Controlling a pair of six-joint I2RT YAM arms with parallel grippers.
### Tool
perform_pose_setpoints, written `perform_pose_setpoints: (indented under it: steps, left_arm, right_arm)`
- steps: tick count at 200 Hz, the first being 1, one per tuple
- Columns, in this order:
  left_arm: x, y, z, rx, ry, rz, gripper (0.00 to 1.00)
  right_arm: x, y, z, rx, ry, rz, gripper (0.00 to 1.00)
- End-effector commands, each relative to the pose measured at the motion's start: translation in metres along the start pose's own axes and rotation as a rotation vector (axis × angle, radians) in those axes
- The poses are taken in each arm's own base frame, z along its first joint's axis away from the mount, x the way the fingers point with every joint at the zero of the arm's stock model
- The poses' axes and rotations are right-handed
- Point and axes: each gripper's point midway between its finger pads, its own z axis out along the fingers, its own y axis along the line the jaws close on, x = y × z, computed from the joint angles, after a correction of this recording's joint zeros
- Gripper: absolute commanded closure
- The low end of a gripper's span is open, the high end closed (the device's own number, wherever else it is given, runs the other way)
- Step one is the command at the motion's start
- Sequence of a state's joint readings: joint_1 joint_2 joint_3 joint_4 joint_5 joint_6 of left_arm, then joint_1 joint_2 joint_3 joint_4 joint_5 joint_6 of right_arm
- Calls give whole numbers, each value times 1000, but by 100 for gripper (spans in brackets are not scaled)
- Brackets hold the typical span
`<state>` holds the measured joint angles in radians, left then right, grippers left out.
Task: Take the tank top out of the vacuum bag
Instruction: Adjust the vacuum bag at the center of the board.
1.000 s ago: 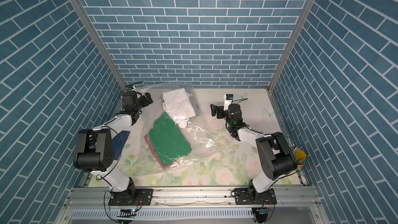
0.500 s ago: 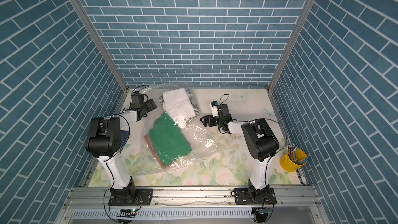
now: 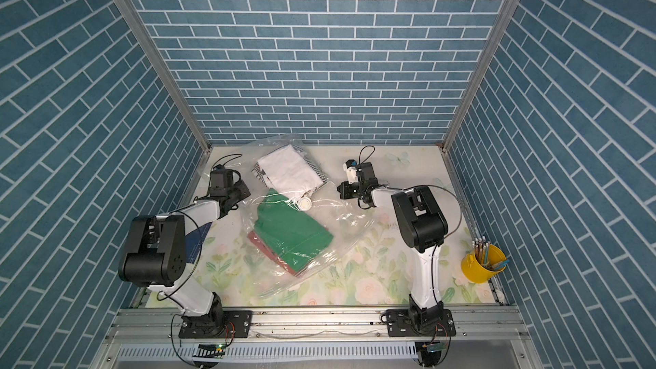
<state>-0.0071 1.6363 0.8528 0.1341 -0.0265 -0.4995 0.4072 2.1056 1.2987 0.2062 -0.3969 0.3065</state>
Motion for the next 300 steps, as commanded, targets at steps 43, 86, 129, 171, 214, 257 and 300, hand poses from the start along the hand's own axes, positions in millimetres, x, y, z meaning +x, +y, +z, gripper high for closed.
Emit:
perform_pose_setpoints:
  steps: [43, 86, 129, 171, 214, 257, 300]
  left_arm:
    - [81, 11, -46, 2, 157, -101, 99]
    - [93, -13, -52, 61, 137, -141, 46]
    - [65, -18, -54, 31, 70, -78, 0]
    - [63, -33, -33, 53, 112, -43, 1]
    - [69, -39, -23, 70, 156, -10, 30]
    - [67, -33, -36, 64, 126, 12, 95]
    - [86, -26, -44, 70, 134, -47, 100]
  right_arm:
    - [-97, -80, 38, 147, -207, 119, 100]
    - [-133, -69, 5, 126, -298, 162, 55]
    - [-87, -79, -88, 232, -352, 237, 23]
    - [15, -90, -133, 289, -277, 382, 21]
    - [58, -72, -101, 110, -189, 507, 37]
    - [19, -79, -75, 151, -212, 443, 100]
    - [-34, -95, -32, 162, -206, 347, 100]
